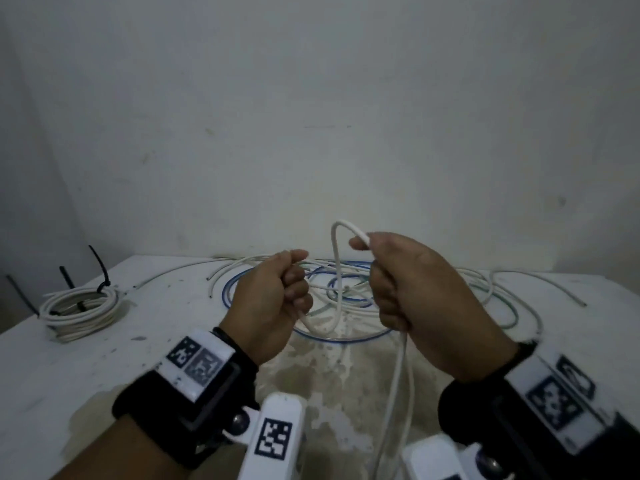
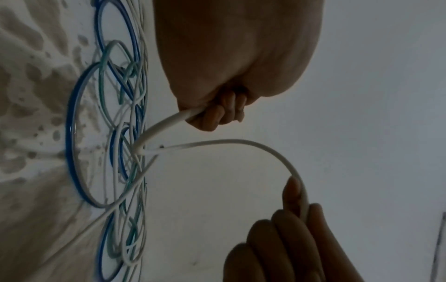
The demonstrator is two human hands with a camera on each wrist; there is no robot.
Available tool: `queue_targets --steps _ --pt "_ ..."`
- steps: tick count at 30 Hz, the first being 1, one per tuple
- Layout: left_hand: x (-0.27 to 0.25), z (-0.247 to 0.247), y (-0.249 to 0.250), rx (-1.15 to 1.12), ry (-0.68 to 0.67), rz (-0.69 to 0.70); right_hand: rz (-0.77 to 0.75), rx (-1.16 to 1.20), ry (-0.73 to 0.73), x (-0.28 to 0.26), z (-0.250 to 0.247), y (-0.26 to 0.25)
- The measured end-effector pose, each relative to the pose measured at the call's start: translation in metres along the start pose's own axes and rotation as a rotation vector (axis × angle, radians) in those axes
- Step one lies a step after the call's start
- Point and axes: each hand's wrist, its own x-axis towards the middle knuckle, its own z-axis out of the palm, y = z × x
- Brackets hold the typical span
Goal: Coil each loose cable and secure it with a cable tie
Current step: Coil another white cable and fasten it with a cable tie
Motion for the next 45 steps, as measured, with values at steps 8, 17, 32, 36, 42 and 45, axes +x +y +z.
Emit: queue_targets --steps 8,17,32,36,42,45 --pt "-0.002 -0.002 0.006 0.078 -0.125 -0.142 -0.175 -0.347 -0.135 -0.005 0.013 0.027" --pt "-0.001 -0.001 0.032 -0.157 -0.106 -0.212 -0.465 -0.978 -0.138 -0.010 0.010 0.046" --pt "0.007 -0.020 0.140 -0.310 0.031 0.139 -0.287 -0.913 -0.156 -0.006 -0.030 0.027" --pt "0.002 -0.028 0.152 -0.386 0.051 0.215 -0.510 -1.023 -0.178 -0.007 -0.026 0.034" --pt "-0.016 -0.069 0.192 -0.387 0.079 0.318 -0.562 -1.219 -0.126 0.007 -0.062 0.047" --pt "-0.026 -0.077 0.200 -0.342 0.067 0.350 -0.681 -1.283 0.044 0.025 -0.094 0.034"
